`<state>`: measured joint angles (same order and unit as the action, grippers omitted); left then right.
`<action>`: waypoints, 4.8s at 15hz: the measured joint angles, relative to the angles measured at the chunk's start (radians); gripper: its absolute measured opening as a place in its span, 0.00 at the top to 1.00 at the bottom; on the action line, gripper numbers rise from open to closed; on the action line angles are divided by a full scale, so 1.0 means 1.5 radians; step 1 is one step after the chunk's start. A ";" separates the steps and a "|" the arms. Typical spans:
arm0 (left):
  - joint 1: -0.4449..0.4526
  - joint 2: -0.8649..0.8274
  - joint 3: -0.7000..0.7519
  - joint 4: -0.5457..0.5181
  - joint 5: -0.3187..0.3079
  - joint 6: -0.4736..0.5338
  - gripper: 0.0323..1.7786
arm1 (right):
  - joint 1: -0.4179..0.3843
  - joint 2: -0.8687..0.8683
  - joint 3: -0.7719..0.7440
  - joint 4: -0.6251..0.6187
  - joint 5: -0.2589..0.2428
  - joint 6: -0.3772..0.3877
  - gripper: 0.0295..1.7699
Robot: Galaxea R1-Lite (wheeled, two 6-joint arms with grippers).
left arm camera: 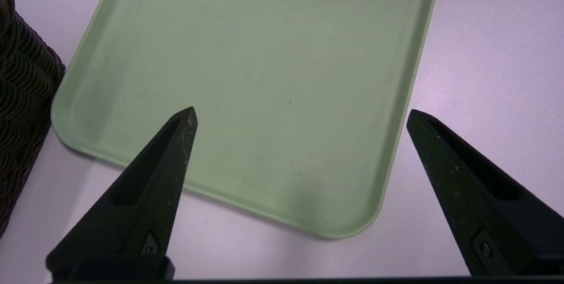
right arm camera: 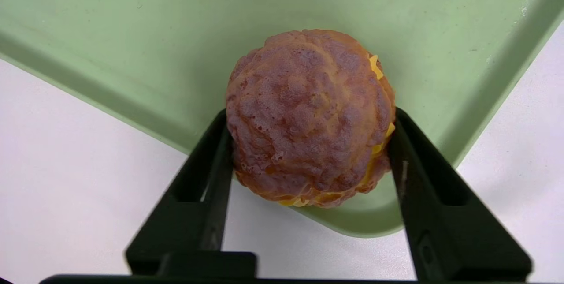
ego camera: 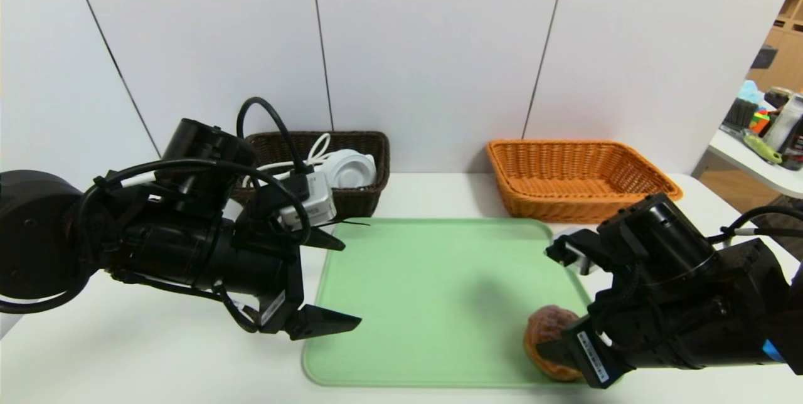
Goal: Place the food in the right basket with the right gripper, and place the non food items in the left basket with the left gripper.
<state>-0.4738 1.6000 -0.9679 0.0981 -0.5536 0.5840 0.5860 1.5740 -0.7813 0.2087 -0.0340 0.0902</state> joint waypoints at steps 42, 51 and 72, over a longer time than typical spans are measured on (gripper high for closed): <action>0.022 -0.009 -0.008 0.000 -0.001 -0.002 0.05 | -0.327 0.239 -0.360 -0.206 -0.049 -0.005 0.60; 0.023 -0.010 -0.007 0.000 -0.002 -0.002 0.05 | -0.332 0.281 -0.402 -0.177 -0.048 -0.010 0.42; 0.042 -0.061 -0.007 0.000 -0.001 -0.058 0.05 | -0.311 0.133 -0.342 -0.111 -0.044 -0.008 0.06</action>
<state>-0.4113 1.5081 -0.9785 0.0985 -0.5551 0.4964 0.1198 1.7740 -1.2936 0.0421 -0.0996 0.0787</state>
